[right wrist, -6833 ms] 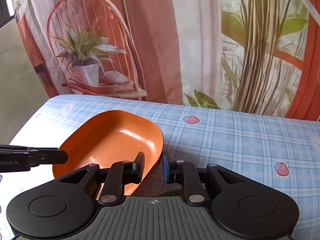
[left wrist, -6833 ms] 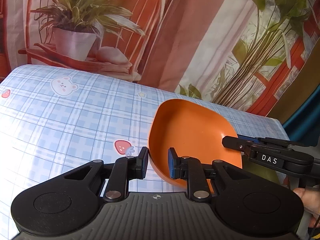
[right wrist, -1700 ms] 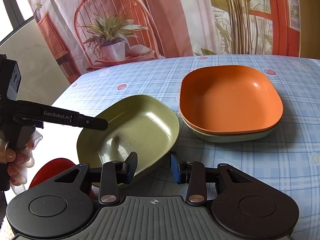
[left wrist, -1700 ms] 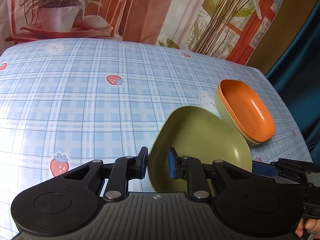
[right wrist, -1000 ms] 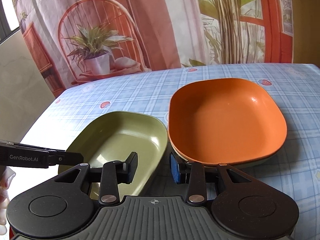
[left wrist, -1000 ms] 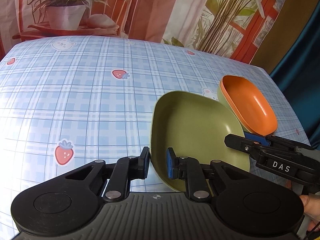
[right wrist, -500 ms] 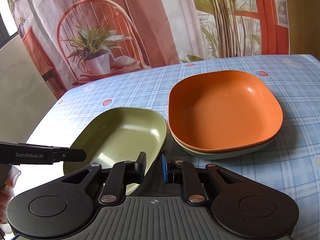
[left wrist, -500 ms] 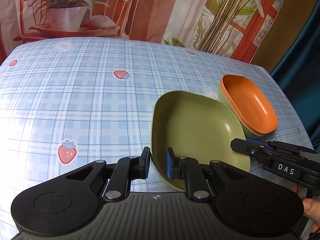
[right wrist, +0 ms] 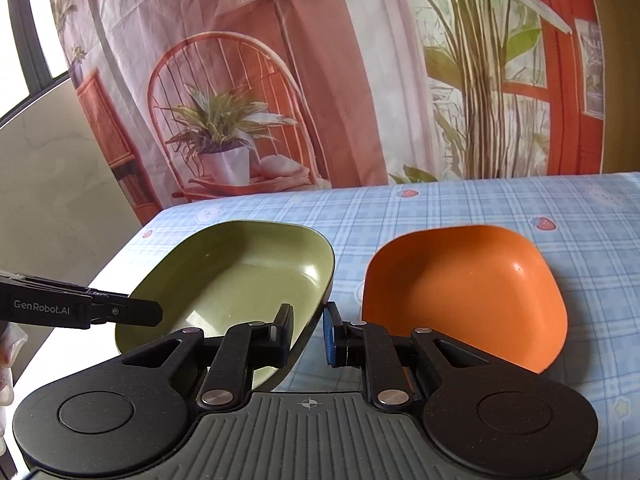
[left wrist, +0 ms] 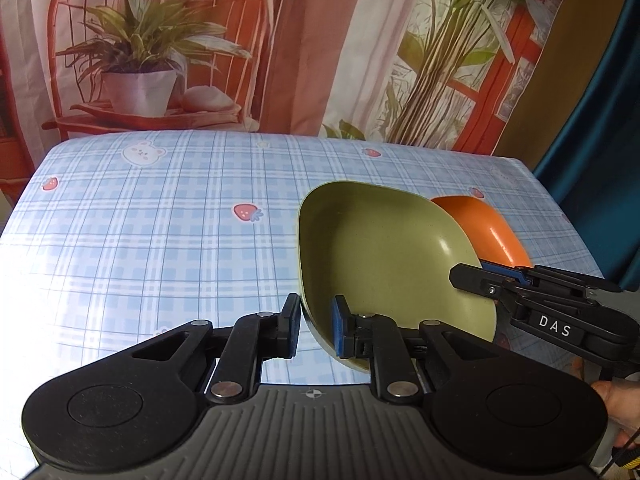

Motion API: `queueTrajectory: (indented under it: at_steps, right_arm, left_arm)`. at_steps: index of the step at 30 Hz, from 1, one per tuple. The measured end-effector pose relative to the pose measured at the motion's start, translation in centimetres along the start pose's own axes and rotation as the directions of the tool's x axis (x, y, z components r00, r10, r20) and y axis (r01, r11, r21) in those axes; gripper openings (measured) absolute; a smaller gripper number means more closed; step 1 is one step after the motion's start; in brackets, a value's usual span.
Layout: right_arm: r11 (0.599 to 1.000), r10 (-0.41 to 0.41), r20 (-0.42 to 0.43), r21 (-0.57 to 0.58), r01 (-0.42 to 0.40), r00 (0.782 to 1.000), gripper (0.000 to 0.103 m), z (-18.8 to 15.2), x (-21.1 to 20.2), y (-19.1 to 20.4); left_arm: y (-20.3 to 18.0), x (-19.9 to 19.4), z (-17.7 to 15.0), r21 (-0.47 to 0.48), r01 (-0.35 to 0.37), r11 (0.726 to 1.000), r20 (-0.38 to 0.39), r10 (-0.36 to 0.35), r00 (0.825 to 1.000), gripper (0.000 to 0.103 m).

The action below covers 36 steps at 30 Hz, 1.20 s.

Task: Organize plates and bowls
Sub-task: 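Lift the green plate with both grippers over the orange plate stack, then lower the green plate onto the orange plate and open both grippers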

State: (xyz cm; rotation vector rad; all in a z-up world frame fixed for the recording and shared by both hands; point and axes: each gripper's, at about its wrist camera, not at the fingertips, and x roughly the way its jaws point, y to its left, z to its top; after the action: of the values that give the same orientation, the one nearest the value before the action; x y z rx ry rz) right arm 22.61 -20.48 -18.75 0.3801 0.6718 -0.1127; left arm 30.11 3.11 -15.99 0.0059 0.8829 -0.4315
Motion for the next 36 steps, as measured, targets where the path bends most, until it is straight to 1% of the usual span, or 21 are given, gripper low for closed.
queueTrajectory:
  at_steps: [5,9,15,17,21,28,36]
  right_arm:
    - [1.0,0.018,0.015,-0.012,-0.018,1.0,0.016,2.1,-1.2,-2.3]
    - [0.999,-0.009,0.025,-0.045,0.011,1.0,0.017,3.2,-2.1,-4.7]
    - [0.998,-0.034,0.025,-0.045,0.035,0.999,0.016,4.0,-2.6,-8.7]
    - [0.998,-0.044,0.025,-0.05,0.045,0.999,0.016,4.0,-2.5,-9.8]
    - [0.996,-0.067,0.017,-0.056,0.068,0.998,0.017,3.7,-2.2,-11.9]
    - [0.994,-0.099,0.008,-0.034,0.099,0.995,0.017,3.2,-1.7,-14.7]
    - [0.994,-0.106,0.01,-0.033,0.106,0.994,0.016,2.8,-0.8,-15.0]
  left_arm:
    - [-2.8,-0.6,0.9,0.027,0.021,0.999,0.02,-0.022,1.0,0.019]
    - [-5.4,0.4,1.5,0.056,0.043,0.997,0.015,-0.044,0.999,0.019]
    - [-8.1,2.4,2.4,0.074,0.06,0.995,0.005,-0.061,0.998,0.019]
    - [-9.1,3.2,2.5,0.098,0.06,0.993,-0.007,-0.059,0.998,0.02]
    - [-10.7,4.9,2.3,0.106,0.074,0.992,-0.036,-0.07,0.997,0.02]
    - [-12.4,7.6,1.6,0.103,0.085,0.991,-0.074,-0.077,0.994,0.02]
    - [-12.1,8.9,1.4,0.09,0.069,0.994,-0.093,-0.06,0.994,0.02]
